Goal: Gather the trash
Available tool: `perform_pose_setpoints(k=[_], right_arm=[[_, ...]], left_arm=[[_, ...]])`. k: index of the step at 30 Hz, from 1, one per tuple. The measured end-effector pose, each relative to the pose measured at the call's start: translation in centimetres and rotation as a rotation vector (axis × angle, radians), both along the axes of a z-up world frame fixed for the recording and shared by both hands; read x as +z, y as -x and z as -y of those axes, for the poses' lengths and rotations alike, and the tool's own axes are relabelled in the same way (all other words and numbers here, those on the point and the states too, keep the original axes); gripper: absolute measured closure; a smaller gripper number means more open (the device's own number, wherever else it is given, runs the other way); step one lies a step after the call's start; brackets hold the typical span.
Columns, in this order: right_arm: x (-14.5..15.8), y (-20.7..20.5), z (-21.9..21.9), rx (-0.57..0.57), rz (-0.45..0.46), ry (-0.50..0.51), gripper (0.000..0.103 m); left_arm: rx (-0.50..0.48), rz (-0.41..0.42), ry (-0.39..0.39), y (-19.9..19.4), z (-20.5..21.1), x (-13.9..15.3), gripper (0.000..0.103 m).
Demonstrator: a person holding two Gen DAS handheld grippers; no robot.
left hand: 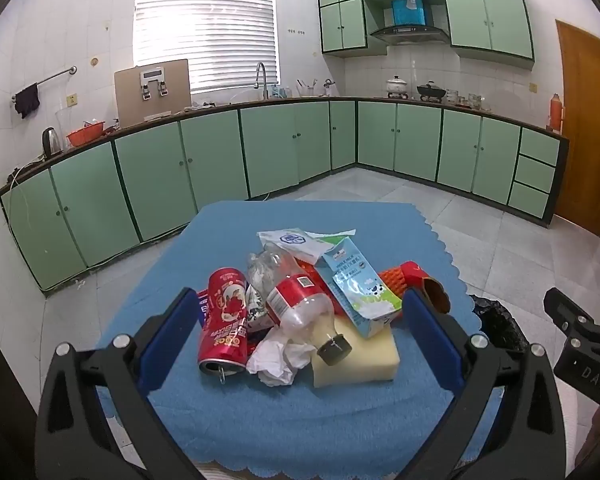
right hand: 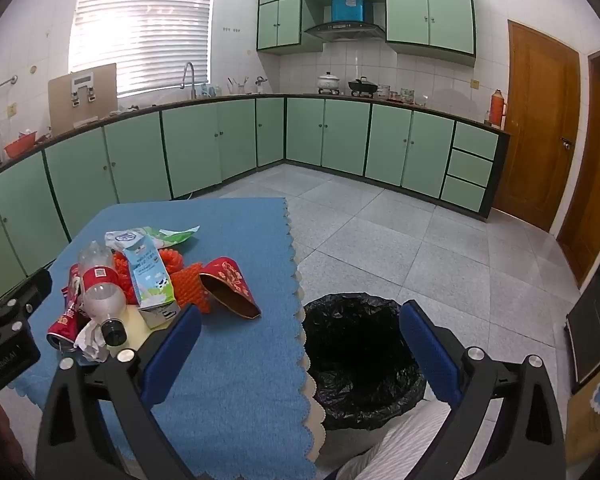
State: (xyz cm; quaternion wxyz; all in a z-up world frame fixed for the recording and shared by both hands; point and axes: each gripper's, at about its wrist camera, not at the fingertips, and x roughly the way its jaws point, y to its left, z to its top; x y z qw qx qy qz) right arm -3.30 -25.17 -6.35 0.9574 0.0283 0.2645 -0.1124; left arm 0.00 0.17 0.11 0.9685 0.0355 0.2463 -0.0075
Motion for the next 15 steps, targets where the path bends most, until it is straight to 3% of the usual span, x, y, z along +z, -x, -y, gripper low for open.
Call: perform_pose_setpoints(k=[15], right_arm=[[0.07,-0.09,-0.03,0.0,-0.001,-0.001,0.006]], left_arm=[[0.001,0.0,-0.003,-0.07,-0.11,0.2,0.005]])
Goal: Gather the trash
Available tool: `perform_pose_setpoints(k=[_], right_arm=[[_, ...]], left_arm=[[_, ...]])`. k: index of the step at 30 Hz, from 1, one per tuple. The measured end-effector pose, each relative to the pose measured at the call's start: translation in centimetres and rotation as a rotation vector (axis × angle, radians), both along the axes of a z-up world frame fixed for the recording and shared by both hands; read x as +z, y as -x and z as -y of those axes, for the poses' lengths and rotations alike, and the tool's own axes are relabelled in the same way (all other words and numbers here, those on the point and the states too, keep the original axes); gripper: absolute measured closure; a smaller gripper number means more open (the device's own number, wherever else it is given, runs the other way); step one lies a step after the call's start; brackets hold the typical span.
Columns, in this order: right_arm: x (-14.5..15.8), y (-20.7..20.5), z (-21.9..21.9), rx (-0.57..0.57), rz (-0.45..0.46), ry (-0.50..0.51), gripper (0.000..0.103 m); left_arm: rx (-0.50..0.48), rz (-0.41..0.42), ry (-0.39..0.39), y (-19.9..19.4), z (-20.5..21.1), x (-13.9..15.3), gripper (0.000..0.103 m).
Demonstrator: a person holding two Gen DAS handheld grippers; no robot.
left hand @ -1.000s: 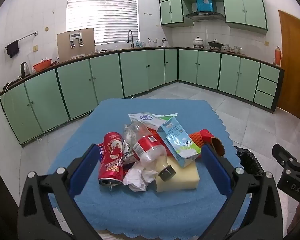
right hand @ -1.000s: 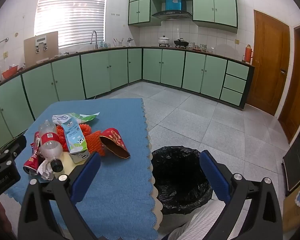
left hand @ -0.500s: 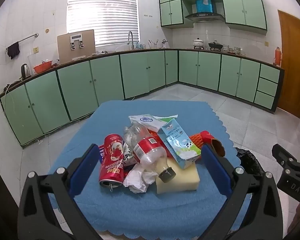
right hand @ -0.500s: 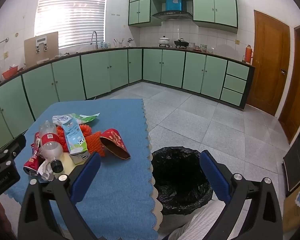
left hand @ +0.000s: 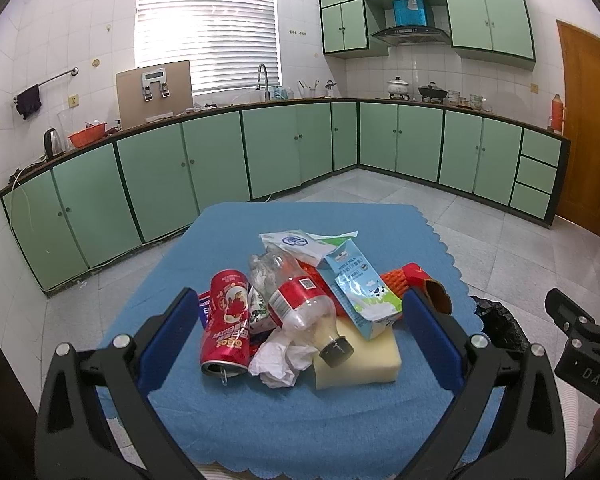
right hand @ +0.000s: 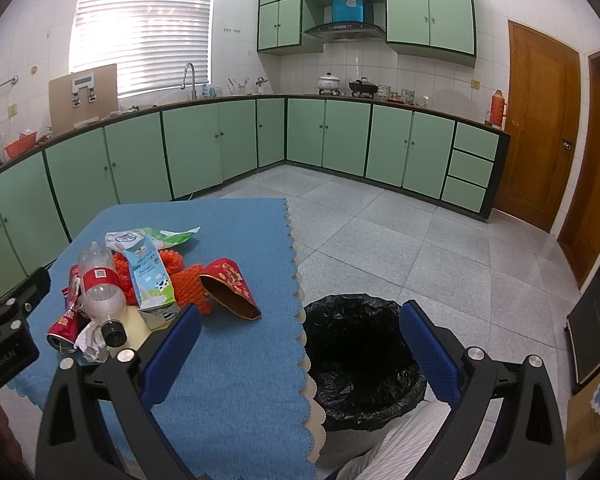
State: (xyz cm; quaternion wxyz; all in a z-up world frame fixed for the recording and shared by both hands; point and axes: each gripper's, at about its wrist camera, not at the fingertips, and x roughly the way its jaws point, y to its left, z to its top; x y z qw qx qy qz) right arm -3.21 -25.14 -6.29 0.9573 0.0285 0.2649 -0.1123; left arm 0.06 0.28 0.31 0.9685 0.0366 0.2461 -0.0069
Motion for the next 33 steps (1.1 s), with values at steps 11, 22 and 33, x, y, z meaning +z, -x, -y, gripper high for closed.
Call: perform_pose_setpoints(k=[11,22,33], right_arm=[[-0.01,0.02,0.0,-0.001,0.003,0.001,0.006],[-0.03,0.02,0.02,-0.001,0.004,0.0,0.006],[-0.06,0.03,0.03,0.0,0.003,0.0,0.006]], left_arm=[[0.001,0.002,-0.002,0.02,0.01,0.1,0.005],[0.002,0.004,-0.003,-0.03,-0.06,0.16,0.005],[0.004,0.008,-0.005,0.02,-0.26,0.58,0.005]])
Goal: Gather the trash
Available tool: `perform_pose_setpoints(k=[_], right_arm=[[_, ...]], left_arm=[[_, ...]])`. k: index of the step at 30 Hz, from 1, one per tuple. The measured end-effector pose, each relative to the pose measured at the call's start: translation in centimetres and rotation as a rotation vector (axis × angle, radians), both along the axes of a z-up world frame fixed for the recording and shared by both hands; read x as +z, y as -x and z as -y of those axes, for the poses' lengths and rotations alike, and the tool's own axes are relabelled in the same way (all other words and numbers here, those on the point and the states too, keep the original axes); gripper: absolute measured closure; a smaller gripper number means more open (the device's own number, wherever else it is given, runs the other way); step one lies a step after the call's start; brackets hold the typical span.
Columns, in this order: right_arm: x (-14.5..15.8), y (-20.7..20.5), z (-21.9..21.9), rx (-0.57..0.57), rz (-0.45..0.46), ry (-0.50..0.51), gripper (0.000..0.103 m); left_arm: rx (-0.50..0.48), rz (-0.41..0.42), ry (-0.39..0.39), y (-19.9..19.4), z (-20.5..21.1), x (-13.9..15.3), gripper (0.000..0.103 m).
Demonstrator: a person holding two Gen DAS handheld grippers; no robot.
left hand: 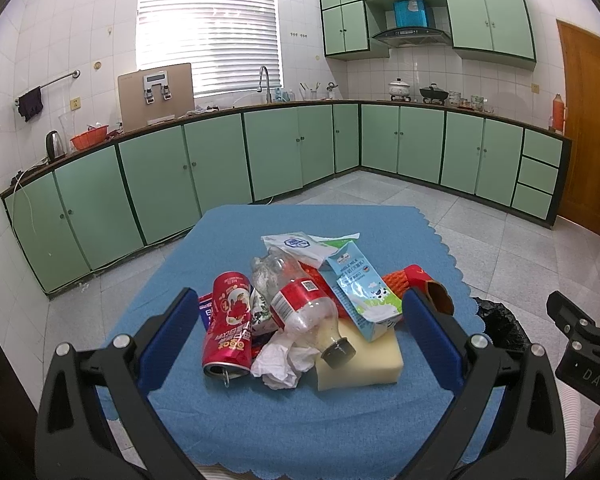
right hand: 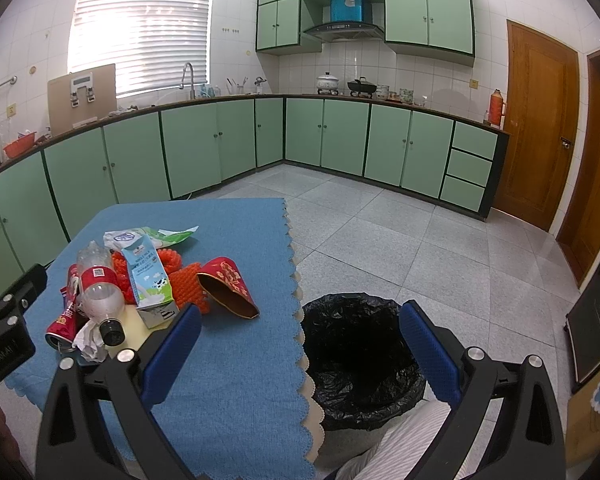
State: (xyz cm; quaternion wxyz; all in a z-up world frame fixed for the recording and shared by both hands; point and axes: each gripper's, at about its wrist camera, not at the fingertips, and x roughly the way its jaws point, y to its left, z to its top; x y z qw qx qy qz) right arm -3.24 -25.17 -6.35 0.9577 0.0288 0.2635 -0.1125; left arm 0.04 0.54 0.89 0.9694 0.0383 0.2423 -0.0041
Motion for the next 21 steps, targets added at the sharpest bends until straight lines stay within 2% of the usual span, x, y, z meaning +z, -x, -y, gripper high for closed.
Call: perform_pose_setpoints(k=[21], right_arm=[[-0.32,-0.22,0.18,0.004,-0.002,0.003,0.006]], left_arm=[[0.006,-0.004,0.002,-0.05,-0.32,-0.12,0.005]])
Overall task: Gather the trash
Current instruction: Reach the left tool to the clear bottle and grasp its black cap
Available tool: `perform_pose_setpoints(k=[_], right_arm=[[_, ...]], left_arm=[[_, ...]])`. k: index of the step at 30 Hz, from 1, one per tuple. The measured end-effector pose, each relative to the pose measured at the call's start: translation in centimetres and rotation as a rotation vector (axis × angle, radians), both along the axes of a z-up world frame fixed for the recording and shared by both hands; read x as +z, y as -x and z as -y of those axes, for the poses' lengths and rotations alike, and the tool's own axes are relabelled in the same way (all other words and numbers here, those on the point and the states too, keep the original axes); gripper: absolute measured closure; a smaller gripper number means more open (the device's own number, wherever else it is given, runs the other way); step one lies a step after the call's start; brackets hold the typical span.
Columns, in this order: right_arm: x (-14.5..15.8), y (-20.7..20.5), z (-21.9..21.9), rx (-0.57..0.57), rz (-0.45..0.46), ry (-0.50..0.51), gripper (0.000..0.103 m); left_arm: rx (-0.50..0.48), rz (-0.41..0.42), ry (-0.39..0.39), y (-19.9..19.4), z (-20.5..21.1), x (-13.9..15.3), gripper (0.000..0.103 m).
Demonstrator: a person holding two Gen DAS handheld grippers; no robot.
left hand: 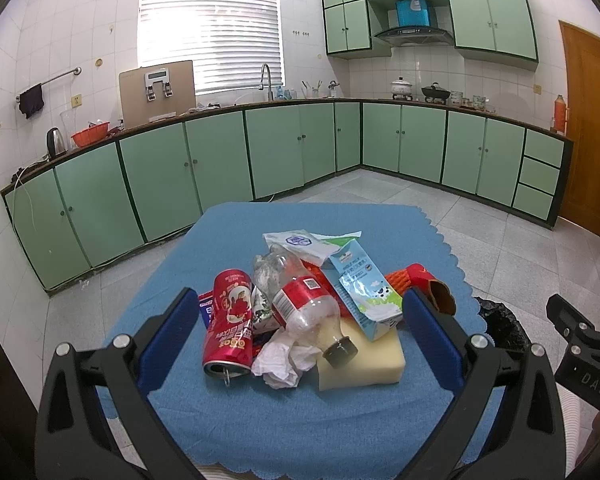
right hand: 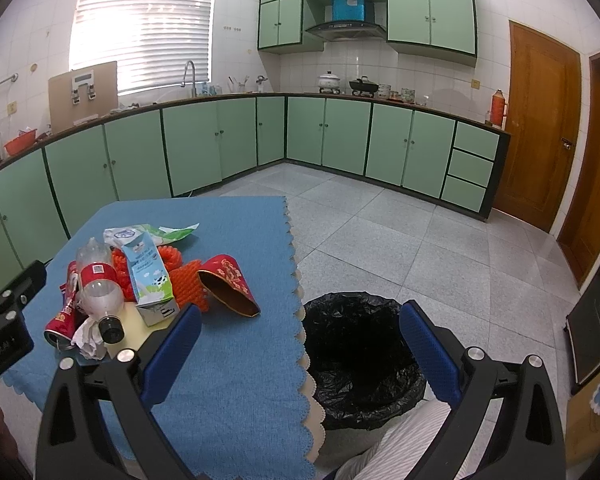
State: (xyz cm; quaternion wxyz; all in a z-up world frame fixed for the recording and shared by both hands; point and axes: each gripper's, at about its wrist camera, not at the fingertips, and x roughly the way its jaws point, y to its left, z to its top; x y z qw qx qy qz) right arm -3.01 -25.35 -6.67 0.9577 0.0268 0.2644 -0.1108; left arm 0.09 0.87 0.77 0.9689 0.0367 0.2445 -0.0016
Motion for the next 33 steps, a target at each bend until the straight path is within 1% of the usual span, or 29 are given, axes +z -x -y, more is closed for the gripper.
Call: perform_pose_setpoints(k=[6,9,14,19,25,28,31,33], right_arm=[[-0.4,-0.3,0.0,0.006,-0.007,-0.002,0.006],[-0.8,-1.0,0.3,0.016,-0.021,-0.024,0.007],[-1.4,-2.7,0.7,0.031,-0.022,-0.024,0.013],[-2.2,-4.8,0.9,0.07,-0.043,-0.054,0.02],[-3.2,-7.0,0.2,0.114,-0.072,-0.066,0.026],[-3.5,-7.9,-0.4,0.135,-0.086,-0.058,0.027],[-3.7,-8.6,-1.0,0.151,-0.097,-0.054,0.028],[-3.9,-8.8,-1.2,0.155,-0.102,-0.044,0.028]], left_arm=[[0.007,-0.008,-0.002,-0.5,-0.1,-0.9,0.005],[0.017,-0.009,0.0,-1.2,-0.5,-1.4,0.005],[0.022,-0.022,-0.009,-2.6,-1.1,-2.9,0.005],[0.026,-0.051,-0.02,-4.1,-1.5,-4.8,0.005],[0.028,-0.072,-0.011,-5.9,-1.8,-6.2,0.005],[0.027,-0.094,0.0,-6.8,-1.5,-6.7,0.005],[0.035,-0.137,0.022,-7.4,-1.3,-7.8,0.005],[0.032,-0.161,0.017,-7.5,-0.8,-8.7,0.005]])
